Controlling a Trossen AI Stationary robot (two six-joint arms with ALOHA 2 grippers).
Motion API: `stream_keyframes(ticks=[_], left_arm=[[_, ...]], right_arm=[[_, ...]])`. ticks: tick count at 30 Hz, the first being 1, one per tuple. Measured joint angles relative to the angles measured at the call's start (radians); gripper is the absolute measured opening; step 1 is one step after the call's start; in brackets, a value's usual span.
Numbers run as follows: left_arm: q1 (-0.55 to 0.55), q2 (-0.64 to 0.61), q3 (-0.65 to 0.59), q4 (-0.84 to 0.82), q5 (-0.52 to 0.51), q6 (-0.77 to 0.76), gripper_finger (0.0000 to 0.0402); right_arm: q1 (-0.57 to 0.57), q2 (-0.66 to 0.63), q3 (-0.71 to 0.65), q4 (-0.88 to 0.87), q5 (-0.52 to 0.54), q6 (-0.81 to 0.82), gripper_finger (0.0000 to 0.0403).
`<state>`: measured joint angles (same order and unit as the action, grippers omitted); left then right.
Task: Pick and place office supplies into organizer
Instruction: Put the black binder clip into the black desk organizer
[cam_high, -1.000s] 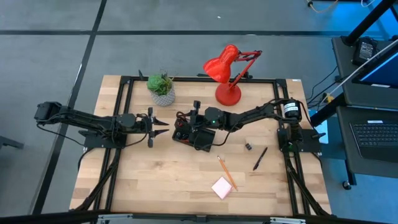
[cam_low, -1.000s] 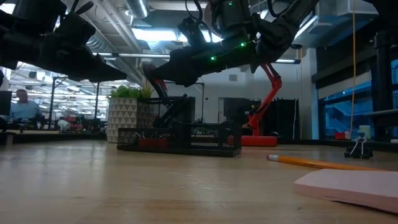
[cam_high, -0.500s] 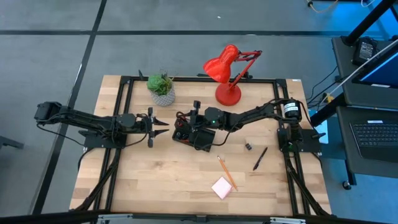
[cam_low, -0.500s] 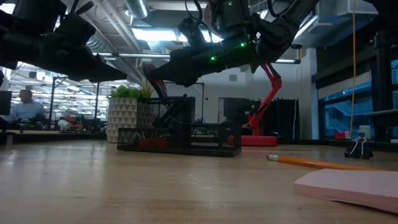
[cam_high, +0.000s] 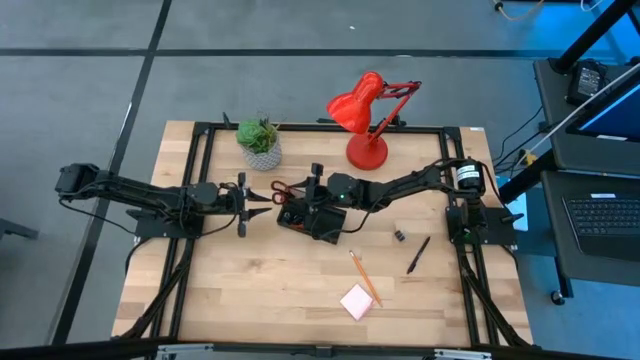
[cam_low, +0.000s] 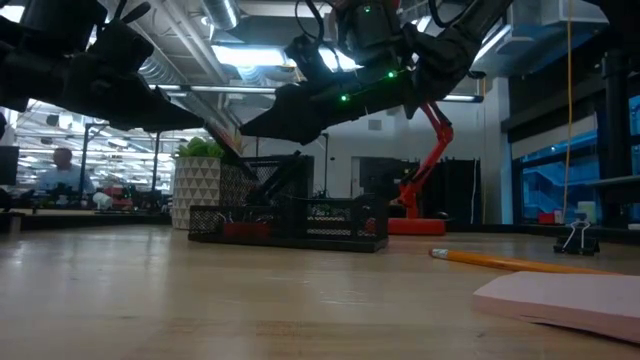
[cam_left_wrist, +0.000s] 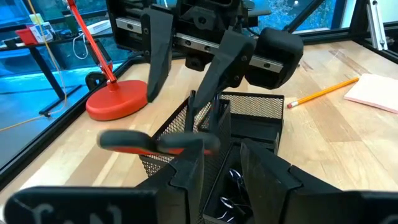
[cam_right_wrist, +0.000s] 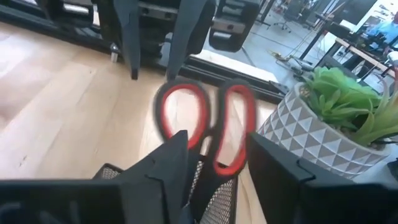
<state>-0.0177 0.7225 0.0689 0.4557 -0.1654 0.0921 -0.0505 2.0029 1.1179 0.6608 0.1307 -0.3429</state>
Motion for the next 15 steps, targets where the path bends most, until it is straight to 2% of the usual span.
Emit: stream_keyframes(ticks=[5,15], left_arm=[[0.000,0.000,0.000,0.000,0.000,0.000,0.0100],[0.000,0.000,0.000,0.000,0.000,0.000,0.0100]], right_arm=[[0.000,0.000,0.000,0.002,0.000,0.002,0.0189],[0.005,-0.016,0.000,-0.012,0.000,0.022,0.0187]])
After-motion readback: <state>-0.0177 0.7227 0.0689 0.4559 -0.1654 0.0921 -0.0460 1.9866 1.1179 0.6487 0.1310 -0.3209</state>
